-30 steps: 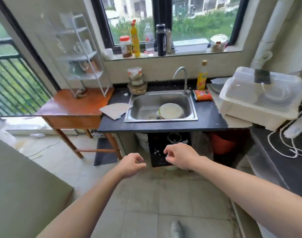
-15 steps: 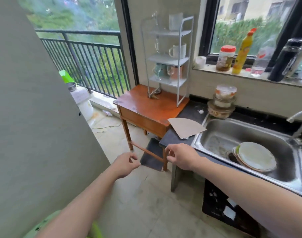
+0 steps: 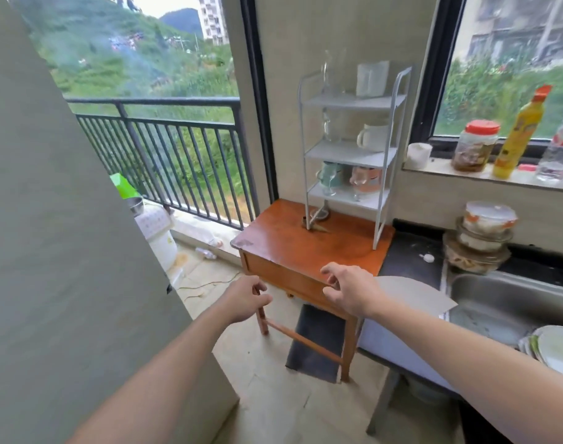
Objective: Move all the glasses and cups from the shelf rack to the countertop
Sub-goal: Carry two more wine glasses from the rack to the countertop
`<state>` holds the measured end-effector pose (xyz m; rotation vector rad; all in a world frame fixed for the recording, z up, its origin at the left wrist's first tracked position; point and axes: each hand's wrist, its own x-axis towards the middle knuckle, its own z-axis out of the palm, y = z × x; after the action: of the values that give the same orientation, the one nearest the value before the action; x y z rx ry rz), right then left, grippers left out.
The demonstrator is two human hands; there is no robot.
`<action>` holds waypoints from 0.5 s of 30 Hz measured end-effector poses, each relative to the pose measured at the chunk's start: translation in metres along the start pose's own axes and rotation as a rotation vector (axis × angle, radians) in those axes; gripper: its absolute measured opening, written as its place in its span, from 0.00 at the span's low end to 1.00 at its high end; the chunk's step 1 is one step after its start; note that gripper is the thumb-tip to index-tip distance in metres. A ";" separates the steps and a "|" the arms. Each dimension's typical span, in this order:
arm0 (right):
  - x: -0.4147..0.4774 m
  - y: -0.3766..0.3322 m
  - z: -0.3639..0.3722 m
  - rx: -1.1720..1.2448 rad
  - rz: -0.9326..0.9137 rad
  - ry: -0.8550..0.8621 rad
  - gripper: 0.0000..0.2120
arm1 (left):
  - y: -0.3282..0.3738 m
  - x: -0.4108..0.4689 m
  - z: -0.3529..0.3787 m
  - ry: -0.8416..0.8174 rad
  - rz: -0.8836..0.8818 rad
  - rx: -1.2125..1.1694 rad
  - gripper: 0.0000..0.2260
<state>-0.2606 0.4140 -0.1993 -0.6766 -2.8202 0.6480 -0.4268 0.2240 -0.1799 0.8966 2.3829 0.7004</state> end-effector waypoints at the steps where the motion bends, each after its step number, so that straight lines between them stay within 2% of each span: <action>1: 0.011 0.002 -0.002 0.007 0.016 0.017 0.20 | 0.004 0.014 -0.007 -0.005 0.019 0.000 0.11; 11: 0.136 0.067 -0.022 0.050 0.246 0.172 0.22 | 0.039 0.157 -0.009 -0.112 0.167 -0.002 0.10; 15: 0.201 0.098 -0.024 0.111 0.316 0.259 0.25 | 0.060 0.225 -0.019 -0.080 0.176 0.047 0.11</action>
<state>-0.3934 0.5959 -0.2093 -1.1095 -2.4438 0.7013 -0.5600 0.4163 -0.1885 1.1432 2.2780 0.6640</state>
